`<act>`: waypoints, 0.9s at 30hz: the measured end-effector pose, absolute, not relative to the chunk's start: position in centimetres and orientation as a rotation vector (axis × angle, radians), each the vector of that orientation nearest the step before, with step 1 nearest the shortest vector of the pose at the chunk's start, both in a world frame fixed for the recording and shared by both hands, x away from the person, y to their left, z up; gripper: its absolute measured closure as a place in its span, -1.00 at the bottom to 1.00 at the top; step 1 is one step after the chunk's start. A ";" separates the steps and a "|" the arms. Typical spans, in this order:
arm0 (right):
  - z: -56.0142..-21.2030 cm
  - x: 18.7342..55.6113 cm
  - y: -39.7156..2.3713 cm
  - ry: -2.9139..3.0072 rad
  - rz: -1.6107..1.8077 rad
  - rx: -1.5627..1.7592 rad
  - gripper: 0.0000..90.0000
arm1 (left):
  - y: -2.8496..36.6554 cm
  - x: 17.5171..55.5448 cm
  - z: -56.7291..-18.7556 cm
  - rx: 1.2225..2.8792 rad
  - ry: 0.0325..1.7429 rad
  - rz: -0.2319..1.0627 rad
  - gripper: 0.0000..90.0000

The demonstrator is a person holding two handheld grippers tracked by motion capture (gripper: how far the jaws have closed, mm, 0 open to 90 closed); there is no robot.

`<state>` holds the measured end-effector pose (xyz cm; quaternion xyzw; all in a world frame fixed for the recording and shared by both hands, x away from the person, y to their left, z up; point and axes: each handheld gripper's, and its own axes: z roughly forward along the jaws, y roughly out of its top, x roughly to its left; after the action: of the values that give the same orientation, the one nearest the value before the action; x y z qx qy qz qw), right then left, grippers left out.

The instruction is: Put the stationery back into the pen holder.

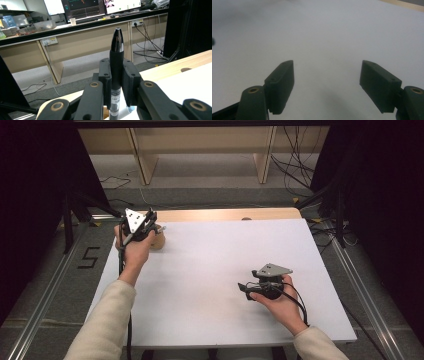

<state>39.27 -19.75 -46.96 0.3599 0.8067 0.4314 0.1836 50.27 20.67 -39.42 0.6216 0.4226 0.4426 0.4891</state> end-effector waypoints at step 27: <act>-47.0 39.3 -19.8 2.275 1.219 1.020 -0.37 | 20.9 51.4 -40.8 1.554 1.056 1.074 0.76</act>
<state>39.28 -19.77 -46.96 0.3615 0.8059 0.4320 0.1823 51.42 20.91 -40.81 0.6342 0.4307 0.4380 0.4695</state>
